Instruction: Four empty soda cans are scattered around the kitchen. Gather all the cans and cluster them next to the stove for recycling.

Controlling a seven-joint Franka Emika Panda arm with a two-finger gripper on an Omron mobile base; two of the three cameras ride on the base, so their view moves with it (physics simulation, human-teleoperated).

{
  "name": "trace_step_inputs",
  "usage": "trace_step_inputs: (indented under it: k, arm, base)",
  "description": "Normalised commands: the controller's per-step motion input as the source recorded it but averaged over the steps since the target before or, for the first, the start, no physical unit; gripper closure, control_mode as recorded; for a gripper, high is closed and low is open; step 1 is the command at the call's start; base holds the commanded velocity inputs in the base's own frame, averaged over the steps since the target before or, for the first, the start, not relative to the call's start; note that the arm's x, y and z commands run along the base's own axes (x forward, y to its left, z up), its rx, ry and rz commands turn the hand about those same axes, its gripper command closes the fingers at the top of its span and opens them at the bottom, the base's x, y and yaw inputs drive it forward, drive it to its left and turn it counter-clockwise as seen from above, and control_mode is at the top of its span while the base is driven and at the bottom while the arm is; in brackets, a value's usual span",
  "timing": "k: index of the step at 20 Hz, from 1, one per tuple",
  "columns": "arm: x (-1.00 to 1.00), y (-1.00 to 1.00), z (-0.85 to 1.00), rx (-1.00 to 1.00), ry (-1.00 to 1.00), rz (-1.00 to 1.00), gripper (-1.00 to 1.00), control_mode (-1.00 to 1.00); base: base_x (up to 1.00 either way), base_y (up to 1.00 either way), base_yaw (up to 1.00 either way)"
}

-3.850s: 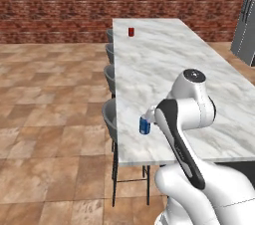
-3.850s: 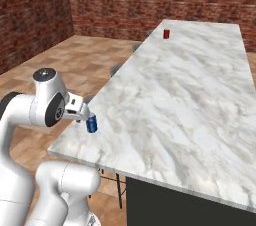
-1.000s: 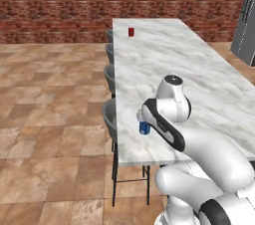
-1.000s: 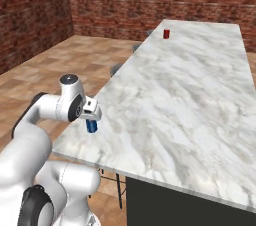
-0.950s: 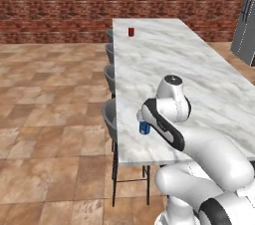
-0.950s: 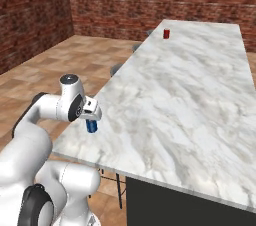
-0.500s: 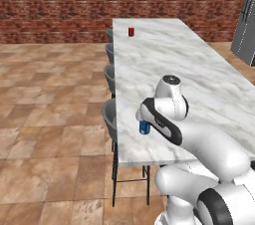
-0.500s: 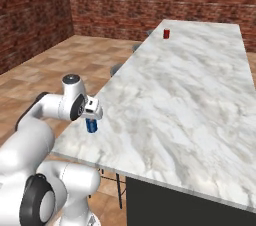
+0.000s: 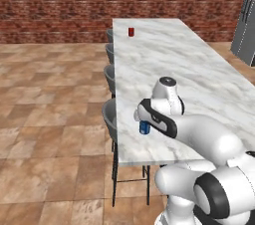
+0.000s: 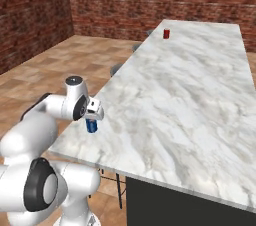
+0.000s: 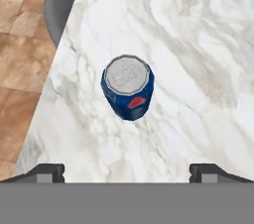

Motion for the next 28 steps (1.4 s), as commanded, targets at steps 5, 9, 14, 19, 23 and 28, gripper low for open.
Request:
trace_step_inputs:
  k: [5, 9, 14, 19, 23, 28]
  arm:
    - [0.2, 0.04, -0.11, 0.0, 0.01, 0.0, -1.0, -1.0]
    - [0.15, 0.0, -0.05, 0.0, 0.0, 0.0, -1.0, -1.0]
    - [0.13, 0.0, -0.06, 0.0, 0.0, 0.0, -1.0, -1.0]
    - [0.14, 0.0, -0.1, 0.0, 0.0, 0.0, -1.0, -1.0]
    - [0.16, 0.0, -0.13, 0.0, 0.01, 0.0, -1.0, -1.0]
    - [0.17, 0.0, -0.12, 0.0, 0.01, 0.0, -1.0, -1.0]
  base:
    - [0.0, 0.0, 0.0]
    - [0.0, 0.0, 0.0]
    - [0.0, 0.0, 0.0]
    - [0.0, 0.0, 0.0]
    - [0.0, 0.0, 0.0]
    - [0.0, 0.0, 0.0]
